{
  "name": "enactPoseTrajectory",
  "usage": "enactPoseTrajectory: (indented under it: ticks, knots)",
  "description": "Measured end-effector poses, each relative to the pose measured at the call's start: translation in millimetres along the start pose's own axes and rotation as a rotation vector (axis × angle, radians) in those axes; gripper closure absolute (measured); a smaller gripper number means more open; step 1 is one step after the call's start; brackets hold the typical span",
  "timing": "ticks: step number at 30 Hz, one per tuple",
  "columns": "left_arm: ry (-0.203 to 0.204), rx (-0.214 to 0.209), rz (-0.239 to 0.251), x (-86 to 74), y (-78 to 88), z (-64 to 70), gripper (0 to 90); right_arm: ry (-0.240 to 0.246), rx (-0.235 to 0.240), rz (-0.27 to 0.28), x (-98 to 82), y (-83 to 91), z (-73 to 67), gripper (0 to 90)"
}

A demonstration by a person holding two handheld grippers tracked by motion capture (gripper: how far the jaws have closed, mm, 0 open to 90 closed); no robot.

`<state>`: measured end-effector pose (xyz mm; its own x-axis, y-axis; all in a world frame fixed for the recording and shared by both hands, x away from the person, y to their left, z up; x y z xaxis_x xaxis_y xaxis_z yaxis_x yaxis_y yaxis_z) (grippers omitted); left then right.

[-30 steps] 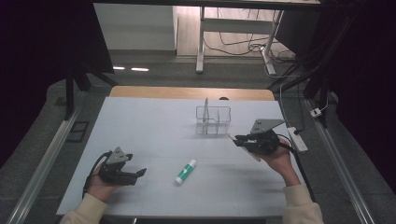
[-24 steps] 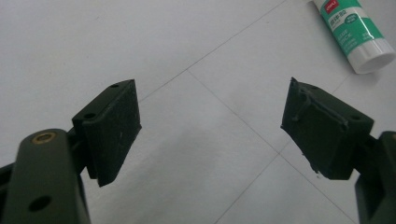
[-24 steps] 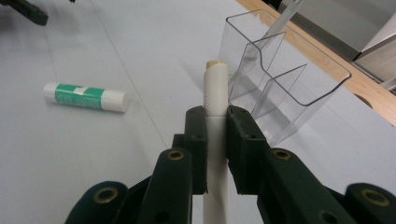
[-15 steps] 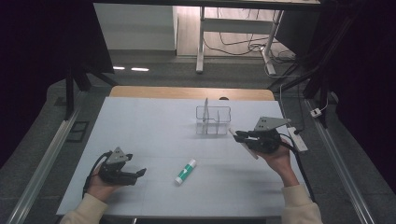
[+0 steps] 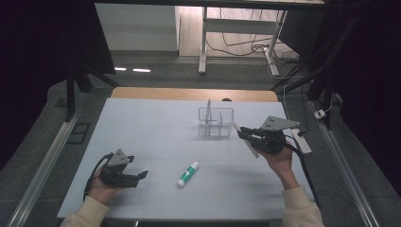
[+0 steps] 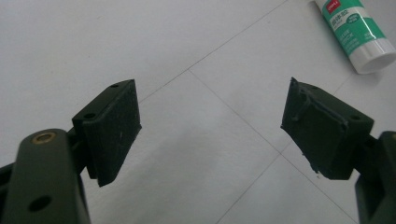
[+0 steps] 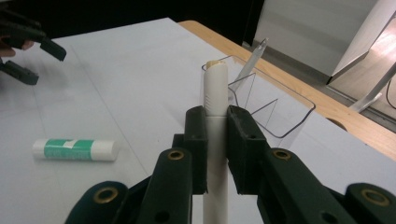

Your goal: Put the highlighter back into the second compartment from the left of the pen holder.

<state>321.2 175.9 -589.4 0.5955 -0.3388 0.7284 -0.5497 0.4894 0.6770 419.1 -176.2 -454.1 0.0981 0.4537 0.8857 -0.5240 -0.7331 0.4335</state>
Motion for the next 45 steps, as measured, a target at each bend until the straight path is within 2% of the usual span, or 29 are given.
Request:
enactPoseTrajectory:
  ticks: [6,12,19,26,41,45]
  knots:
    - [0.002,0.000,-0.001,-0.2,-0.3,-0.1,19.5,-0.020,-0.032,0.032,4.9,1.3,4.1,78.4]
    - [0.004,0.002,0.001,-0.2,0.3,-0.1,19.5,-0.072,-0.050,0.080,14.2,-4.7,9.5,78.4]
    - [0.002,0.002,0.000,-0.4,0.0,-0.4,19.5,-0.085,-0.061,0.097,17.3,-12.6,13.5,78.4]
    - [0.001,0.002,0.000,-0.4,-0.1,-0.2,19.5,-0.087,-0.059,0.095,16.5,-21.6,12.1,78.4]
    - [0.001,0.006,0.007,0.6,1.3,0.0,19.5,-0.071,-0.053,0.123,29.1,-32.2,14.4,78.4]
    - [-0.001,0.005,0.007,0.7,1.4,0.3,19.6,-0.076,-0.047,0.148,35.4,-34.9,16.2,78.4]
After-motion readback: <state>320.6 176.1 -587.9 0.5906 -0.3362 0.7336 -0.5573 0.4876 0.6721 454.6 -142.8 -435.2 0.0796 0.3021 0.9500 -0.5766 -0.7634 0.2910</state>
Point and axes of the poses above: each handheld gripper's, and its own axes: y roughly backward along the jaws, x roughly out of its top, z roughly to its right, the point moved 10 cm from there along -y, roughly forward along the jaws, and after that the axes turned 5 degrees about y, right-handed, at the moved point
